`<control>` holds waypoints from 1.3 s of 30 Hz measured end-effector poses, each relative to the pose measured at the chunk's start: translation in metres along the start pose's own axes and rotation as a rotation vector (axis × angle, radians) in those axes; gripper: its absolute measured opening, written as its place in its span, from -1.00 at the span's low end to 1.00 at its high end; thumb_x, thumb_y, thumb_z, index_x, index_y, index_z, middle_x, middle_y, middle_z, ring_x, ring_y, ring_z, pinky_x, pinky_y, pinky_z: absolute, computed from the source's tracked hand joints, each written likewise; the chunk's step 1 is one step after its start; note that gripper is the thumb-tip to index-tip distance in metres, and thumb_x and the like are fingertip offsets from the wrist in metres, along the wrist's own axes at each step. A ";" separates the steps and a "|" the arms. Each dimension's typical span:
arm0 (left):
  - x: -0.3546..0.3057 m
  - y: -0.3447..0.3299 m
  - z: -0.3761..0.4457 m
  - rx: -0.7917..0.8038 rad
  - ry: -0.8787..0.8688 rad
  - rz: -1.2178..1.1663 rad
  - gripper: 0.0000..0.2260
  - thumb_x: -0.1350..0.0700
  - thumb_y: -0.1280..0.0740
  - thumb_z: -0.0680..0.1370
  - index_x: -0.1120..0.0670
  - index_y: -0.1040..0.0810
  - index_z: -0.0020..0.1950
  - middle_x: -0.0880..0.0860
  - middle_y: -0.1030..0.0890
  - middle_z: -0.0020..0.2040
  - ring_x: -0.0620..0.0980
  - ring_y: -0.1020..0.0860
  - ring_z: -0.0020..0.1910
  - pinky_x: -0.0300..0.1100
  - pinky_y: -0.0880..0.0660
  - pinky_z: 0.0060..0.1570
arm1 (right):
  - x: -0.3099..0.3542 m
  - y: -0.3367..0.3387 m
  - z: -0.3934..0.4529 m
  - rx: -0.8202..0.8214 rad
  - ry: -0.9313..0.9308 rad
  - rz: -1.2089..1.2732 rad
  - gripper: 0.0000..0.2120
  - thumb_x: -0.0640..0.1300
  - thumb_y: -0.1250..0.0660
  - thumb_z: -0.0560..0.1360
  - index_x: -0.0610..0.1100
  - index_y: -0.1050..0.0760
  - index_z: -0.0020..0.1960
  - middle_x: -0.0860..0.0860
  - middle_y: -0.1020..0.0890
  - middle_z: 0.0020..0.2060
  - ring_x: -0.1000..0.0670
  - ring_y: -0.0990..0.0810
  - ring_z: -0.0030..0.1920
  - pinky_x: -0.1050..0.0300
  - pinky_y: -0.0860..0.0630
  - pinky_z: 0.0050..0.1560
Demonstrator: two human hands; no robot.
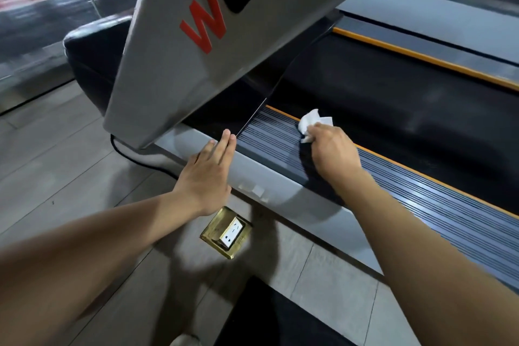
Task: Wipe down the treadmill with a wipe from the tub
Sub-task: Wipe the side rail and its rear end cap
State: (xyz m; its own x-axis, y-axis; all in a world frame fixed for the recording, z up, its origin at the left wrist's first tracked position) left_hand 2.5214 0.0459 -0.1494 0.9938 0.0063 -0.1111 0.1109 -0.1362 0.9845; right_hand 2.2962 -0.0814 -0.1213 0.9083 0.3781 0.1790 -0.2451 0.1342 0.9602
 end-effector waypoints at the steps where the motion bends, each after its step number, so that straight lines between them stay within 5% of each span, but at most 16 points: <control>1: -0.001 0.000 0.000 -0.002 0.001 -0.001 -0.18 0.06 -0.19 0.61 0.08 0.36 0.63 0.02 0.35 0.64 0.09 0.11 0.65 0.04 -0.09 0.58 | 0.007 -0.001 0.000 -0.013 0.035 -0.016 -0.74 -0.34 -0.18 0.53 -0.22 -0.59 0.09 -0.13 -0.62 0.10 -0.26 -0.55 0.07 -0.04 -0.42 -0.09; 7: -0.009 0.005 0.000 0.026 0.046 0.056 -0.19 0.03 -0.18 0.62 0.11 0.37 0.62 0.05 0.34 0.64 0.10 0.17 0.65 0.04 -0.02 0.60 | 0.011 -0.006 -0.009 -0.124 0.035 0.205 -0.63 -0.42 -0.21 0.49 -0.15 -0.61 0.17 -0.08 -0.66 0.04 -0.20 -0.58 0.04 -0.03 -0.46 -0.12; 12: -0.026 0.019 0.006 -0.118 -0.028 0.077 -0.31 0.07 -0.17 0.59 0.17 0.03 0.66 0.18 -0.03 0.66 0.18 -0.04 0.63 0.04 -0.11 0.56 | 0.016 -0.008 -0.026 -0.014 0.142 0.175 -0.63 -0.33 -0.13 0.56 -0.17 -0.46 0.33 -0.10 -0.54 0.20 -0.16 -0.46 0.25 0.01 -0.40 0.22; 15: -0.041 0.013 0.010 -0.127 -0.242 0.075 -0.33 0.04 -0.06 0.51 0.17 -0.17 0.63 0.21 -0.17 0.63 0.23 -0.18 0.60 0.10 -0.23 0.54 | -0.029 0.003 -0.051 -0.058 -0.115 0.196 -0.61 -0.33 -0.12 0.59 -0.15 -0.48 0.37 -0.09 -0.54 0.30 -0.16 -0.47 0.32 0.00 -0.41 0.17; 18: -0.045 0.004 0.010 -0.061 -0.266 0.042 -0.24 -0.06 0.12 0.46 0.14 0.02 0.67 0.14 -0.01 0.67 0.14 -0.04 0.64 0.02 -0.10 0.60 | -0.065 0.009 -0.085 -0.149 -0.364 0.147 -0.57 -0.38 -0.14 0.54 -0.24 -0.46 0.37 -0.18 -0.53 0.31 -0.22 -0.43 0.38 -0.08 -0.39 0.34; 20: -0.044 0.003 0.011 -0.039 -0.239 0.049 -0.27 -0.02 0.05 0.51 0.10 0.14 0.67 0.09 0.11 0.68 0.09 0.07 0.65 -0.02 -0.01 0.61 | -0.058 0.001 -0.079 -0.156 -0.380 0.176 -0.63 -0.36 -0.13 0.50 -0.27 -0.51 0.26 -0.20 -0.57 0.17 -0.23 -0.48 0.26 -0.08 -0.40 0.32; 24: -0.044 0.004 0.015 -0.002 -0.221 0.049 -0.25 0.13 -0.19 0.59 0.12 0.19 0.66 0.09 0.17 0.67 0.08 0.13 0.65 -0.04 0.07 0.62 | 0.034 -0.024 -0.021 -0.023 -0.072 0.330 -0.69 -0.20 -0.10 0.55 -0.20 -0.57 0.13 -0.14 -0.58 0.08 -0.17 -0.52 0.13 -0.03 -0.42 0.21; 28: -0.047 0.008 0.015 0.039 -0.178 0.024 -0.27 0.21 -0.17 0.59 0.11 0.18 0.67 0.06 0.17 0.67 0.03 0.13 0.65 -0.07 0.06 0.61 | 0.069 -0.029 -0.023 0.007 0.073 0.305 -0.75 -0.23 -0.20 0.59 -0.16 -0.52 0.23 -0.10 -0.56 0.12 -0.14 -0.48 0.24 0.04 -0.38 0.22; 32: -0.049 0.012 0.013 0.068 -0.176 0.026 -0.24 0.23 -0.17 0.60 0.07 0.23 0.66 0.03 0.23 0.66 0.01 0.16 0.65 -0.13 0.11 0.57 | -0.018 -0.006 -0.105 -0.114 -0.190 0.250 -0.53 -0.22 -0.05 0.56 -0.18 -0.45 0.43 -0.16 -0.50 0.39 -0.15 -0.39 0.45 0.04 -0.27 0.43; 35: -0.050 0.012 0.013 0.100 -0.164 0.025 -0.23 0.22 -0.17 0.61 0.06 0.27 0.66 0.02 0.28 0.65 0.01 0.20 0.64 -0.15 0.17 0.55 | -0.070 0.008 -0.146 -0.167 -0.424 0.159 -0.52 -0.33 -0.09 0.52 -0.24 -0.43 0.42 -0.21 -0.51 0.34 -0.22 -0.39 0.41 -0.06 -0.32 0.44; 39: -0.050 0.008 0.014 0.103 -0.150 0.015 -0.23 0.22 -0.19 0.60 0.10 0.25 0.66 0.05 0.27 0.66 0.05 0.19 0.65 -0.12 0.16 0.57 | 0.015 -0.003 -0.104 -0.120 -0.238 0.287 -0.53 -0.28 -0.09 0.52 -0.23 -0.46 0.40 -0.21 -0.51 0.31 -0.24 -0.45 0.33 -0.04 -0.32 0.41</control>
State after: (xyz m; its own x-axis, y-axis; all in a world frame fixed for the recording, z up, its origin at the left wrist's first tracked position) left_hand 2.4722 0.0303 -0.1376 0.9821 -0.1429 -0.1228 0.0866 -0.2363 0.9678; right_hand 2.2755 0.0193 -0.1443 0.8465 0.1950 0.4953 -0.5262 0.1655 0.8341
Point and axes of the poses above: each hand's wrist, its own z-axis towards the middle knuckle, its own y-axis out of the back of the hand, x = y × z, the point moved 5 cm from there along z, towards the middle knuckle
